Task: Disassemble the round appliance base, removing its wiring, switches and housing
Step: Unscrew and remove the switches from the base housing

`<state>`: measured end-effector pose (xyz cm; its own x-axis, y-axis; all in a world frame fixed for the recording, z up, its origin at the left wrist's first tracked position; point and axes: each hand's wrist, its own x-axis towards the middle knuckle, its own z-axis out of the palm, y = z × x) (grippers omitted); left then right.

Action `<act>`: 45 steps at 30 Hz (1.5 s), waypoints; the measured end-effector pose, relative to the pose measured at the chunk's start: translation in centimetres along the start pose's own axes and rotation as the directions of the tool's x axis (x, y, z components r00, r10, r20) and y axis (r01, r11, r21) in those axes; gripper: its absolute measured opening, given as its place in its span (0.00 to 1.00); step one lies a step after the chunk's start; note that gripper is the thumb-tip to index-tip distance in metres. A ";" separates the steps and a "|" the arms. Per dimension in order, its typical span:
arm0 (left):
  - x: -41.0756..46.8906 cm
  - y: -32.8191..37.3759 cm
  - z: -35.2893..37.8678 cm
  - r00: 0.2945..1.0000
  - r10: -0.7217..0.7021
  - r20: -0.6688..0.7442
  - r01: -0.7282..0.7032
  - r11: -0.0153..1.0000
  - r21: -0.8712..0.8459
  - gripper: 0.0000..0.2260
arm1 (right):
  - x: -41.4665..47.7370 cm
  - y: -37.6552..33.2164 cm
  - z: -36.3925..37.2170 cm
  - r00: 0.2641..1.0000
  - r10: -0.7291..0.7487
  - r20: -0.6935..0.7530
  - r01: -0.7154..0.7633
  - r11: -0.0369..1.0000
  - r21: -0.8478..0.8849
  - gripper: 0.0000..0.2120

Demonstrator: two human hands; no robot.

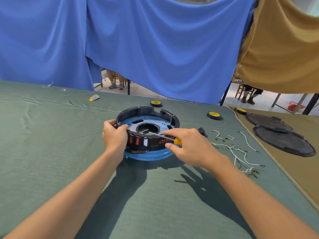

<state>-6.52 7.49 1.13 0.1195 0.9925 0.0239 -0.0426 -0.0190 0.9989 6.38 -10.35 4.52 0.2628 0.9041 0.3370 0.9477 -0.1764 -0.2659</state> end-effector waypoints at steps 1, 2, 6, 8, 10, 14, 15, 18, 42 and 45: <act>0.4 0.3 -0.2 1.000 -0.019 0.023 0.019 1.000 -0.003 0.13 | 0.3 0.1 -0.4 1.000 0.021 0.010 -0.021 0.999 0.042 0.17; 0.8 0.4 -0.3 0.999 -0.032 0.026 0.032 0.999 0.023 0.13 | 0.6 0.2 -0.8 0.999 0.042 0.008 -0.043 0.994 0.098 0.17; 2.2 1.1 -0.7 0.996 -0.086 -0.003 0.086 0.991 0.106 0.08 | 1.2 1.0 -1.7 0.987 0.133 -0.089 -0.110 0.968 0.227 0.13; 2.8 1.5 -0.7 0.995 -0.095 -0.002 0.095 0.991 0.090 0.08 | 1.0 1.5 -1.9 0.973 0.195 -0.124 -0.155 0.949 0.276 0.10; 3.7 1.7 -0.9 0.996 -0.089 -0.017 0.090 0.989 0.115 0.12 | 0.6 1.8 -1.9 0.970 0.215 -0.117 -0.174 0.942 0.288 0.09; 5.0 1.8 -1.0 0.995 -0.070 0.065 0.061 0.989 0.132 0.08 | 0.0 2.2 -1.9 0.976 0.201 -0.081 -0.172 0.945 0.277 0.08; 5.1 1.9 -1.0 0.992 -0.070 0.106 0.055 0.989 0.138 0.10 | 0.1 2.1 -1.9 0.977 0.200 -0.073 -0.172 0.943 0.285 0.08; 4.7 2.1 -0.6 0.968 -0.056 0.246 0.023 0.991 0.134 0.13 | 0.6 1.6 -2.0 0.985 0.171 -0.036 -0.154 0.945 0.288 0.12; 2.2 -1.7 -1.0 0.845 0.217 0.489 -0.138 0.971 -0.194 0.15 | 5.6 -2.4 1.6 0.977 0.027 0.210 0.009 0.986 -0.166 0.15; 3.4 -0.8 -0.4 0.835 0.147 0.531 -0.076 0.985 -0.153 0.13 | 5.7 -2.1 1.4 0.980 -0.004 0.198 0.045 0.978 -0.205 0.14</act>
<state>-6.44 10.90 0.42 0.6199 0.7619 0.1878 -0.2030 -0.0755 0.9763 5.62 -4.31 5.76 0.2183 0.9640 0.1520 0.9755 -0.2114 -0.0601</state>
